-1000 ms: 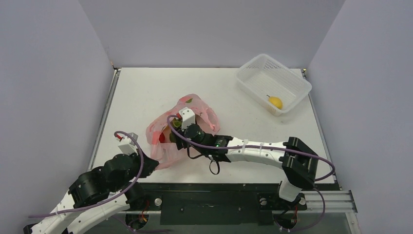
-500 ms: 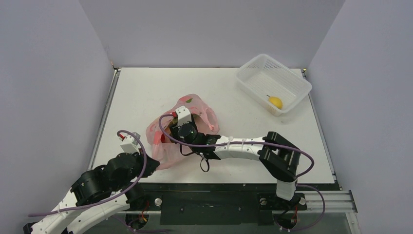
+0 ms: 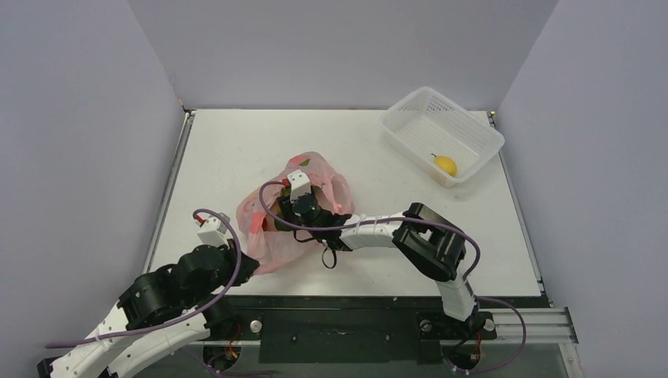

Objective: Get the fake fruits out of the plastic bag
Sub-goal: Take out the fake fruit from the plastic bag, then place the fake fruit in the bin, then take out the fake fruit from the plastic bag.

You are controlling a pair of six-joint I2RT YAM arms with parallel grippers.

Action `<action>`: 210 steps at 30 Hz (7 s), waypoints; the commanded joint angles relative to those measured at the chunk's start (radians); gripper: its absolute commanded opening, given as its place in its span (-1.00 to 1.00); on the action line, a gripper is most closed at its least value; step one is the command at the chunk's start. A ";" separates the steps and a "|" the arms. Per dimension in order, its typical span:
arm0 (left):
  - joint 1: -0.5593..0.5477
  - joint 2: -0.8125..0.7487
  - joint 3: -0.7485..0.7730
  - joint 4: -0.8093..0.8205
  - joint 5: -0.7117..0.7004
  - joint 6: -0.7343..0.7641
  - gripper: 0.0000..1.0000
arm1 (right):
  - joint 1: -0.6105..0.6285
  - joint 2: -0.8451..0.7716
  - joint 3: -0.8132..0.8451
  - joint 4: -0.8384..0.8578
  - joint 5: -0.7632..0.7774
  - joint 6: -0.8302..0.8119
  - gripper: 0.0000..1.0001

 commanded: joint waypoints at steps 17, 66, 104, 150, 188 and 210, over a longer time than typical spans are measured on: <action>-0.002 -0.002 0.012 0.020 -0.012 0.002 -1.00 | -0.031 0.123 0.165 0.064 -0.076 0.025 -0.68; -0.002 0.039 0.016 0.108 0.020 -0.002 -1.00 | -0.032 -0.338 -0.145 -0.020 -0.377 0.036 -1.00; -0.002 0.066 0.000 0.142 -0.004 -0.002 -1.00 | -0.048 -0.711 0.148 -0.310 -0.284 0.034 -1.00; -0.001 0.120 0.006 0.203 0.071 0.054 -1.00 | -0.987 -0.206 0.268 -0.304 0.193 0.103 -1.00; -0.001 0.125 0.008 0.198 0.072 0.054 -1.00 | -1.033 -0.290 0.184 -0.463 0.009 0.204 0.29; -0.002 0.099 0.003 0.131 0.025 0.003 -1.00 | -0.429 -0.744 -0.091 -0.300 -0.128 0.135 0.24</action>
